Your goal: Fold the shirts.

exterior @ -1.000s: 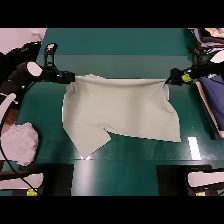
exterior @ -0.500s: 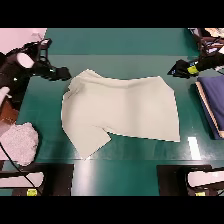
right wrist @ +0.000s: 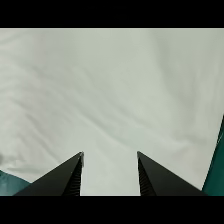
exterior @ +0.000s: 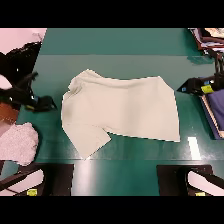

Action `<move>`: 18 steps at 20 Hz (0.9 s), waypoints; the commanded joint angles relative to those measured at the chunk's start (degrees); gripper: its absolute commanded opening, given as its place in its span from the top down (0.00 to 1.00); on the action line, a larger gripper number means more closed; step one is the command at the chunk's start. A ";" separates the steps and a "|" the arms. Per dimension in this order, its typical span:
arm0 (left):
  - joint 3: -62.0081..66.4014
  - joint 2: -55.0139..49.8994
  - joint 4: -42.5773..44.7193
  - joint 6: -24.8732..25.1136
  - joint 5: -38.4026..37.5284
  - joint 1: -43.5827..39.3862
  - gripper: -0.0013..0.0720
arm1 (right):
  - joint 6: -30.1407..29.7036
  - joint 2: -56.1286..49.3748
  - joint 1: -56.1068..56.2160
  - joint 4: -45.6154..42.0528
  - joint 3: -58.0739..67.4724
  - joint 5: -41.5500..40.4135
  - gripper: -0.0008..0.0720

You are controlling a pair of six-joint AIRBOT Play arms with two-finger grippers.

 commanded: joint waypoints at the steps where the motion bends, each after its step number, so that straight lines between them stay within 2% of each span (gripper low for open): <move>1: -12.26 2.84 -5.40 -0.04 2.40 1.05 0.30 | -0.37 7.85 -1.40 0.24 -8.17 0.09 0.44; 5: -18.14 2.84 -9.53 -0.07 8.28 1.05 0.30 | -0.35 13.64 -1.40 0.11 -12.39 0.48 0.44; 11: -19.12 2.80 -15.58 1.46 13.00 1.05 0.30 | -0.31 16.37 -1.60 -0.24 -13.14 2.95 0.44; 12: -19.12 2.80 -16.48 1.44 13.27 1.05 0.36 | -0.31 16.09 -2.25 -0.44 -13.14 4.46 0.44; 13: -19.12 2.80 -16.52 1.46 13.25 1.05 0.69 | -0.31 15.47 -3.39 -0.46 -13.14 6.16 0.44; 14: -19.12 2.80 -16.52 1.55 13.31 1.05 0.94 | -0.31 14.75 -5.18 -0.55 -13.14 7.98 0.44; 18: -16.65 3.10 -16.48 3.02 12.26 1.05 0.95 | -0.33 12.41 -14.60 -3.02 -14.75 10.64 0.44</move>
